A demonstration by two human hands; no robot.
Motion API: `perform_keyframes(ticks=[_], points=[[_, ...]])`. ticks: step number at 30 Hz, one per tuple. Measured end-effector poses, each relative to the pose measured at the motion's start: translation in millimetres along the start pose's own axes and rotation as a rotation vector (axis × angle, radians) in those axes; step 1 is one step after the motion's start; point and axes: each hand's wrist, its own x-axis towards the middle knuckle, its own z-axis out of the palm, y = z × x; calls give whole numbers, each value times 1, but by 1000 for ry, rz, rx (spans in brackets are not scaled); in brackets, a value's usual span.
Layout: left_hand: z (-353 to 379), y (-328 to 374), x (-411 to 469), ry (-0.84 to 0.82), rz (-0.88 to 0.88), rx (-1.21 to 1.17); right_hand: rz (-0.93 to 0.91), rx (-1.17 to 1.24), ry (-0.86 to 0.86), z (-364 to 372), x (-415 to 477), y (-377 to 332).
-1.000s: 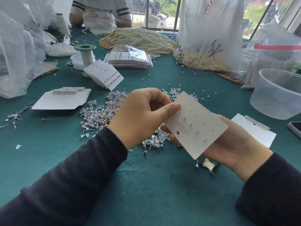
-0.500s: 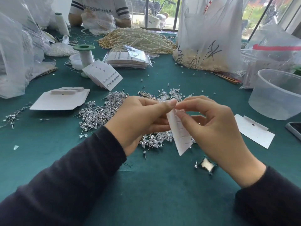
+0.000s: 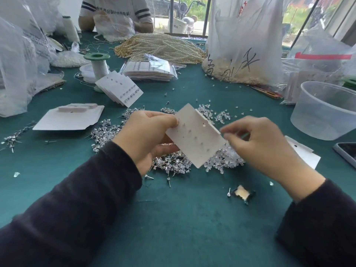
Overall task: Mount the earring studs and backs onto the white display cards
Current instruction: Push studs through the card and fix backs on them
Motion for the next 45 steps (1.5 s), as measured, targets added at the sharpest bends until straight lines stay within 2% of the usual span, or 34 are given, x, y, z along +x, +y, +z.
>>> perform_keyframes(ticks=[3, 11, 19, 30, 41, 45], points=[[-3, 1, 2, 17, -15, -56, 25, -121, -182, 5, -2, 6], [-13, 3, 11, 146, 36, -111, -12, -112, -72, 15, 1, 3], [-13, 4, 10, 148, 18, -104, 53, 138, 68, 12, 6, 4], [-9, 3, 7, 69, -67, -39, 249, 705, -37, 3, 5, 2], [-5, 0, 3, 45, -97, 9, 333, 845, -37, -4, 3, -4], [-2, -3, 1, 9, -117, 2, 267, 833, -3, -2, 1, -8]])
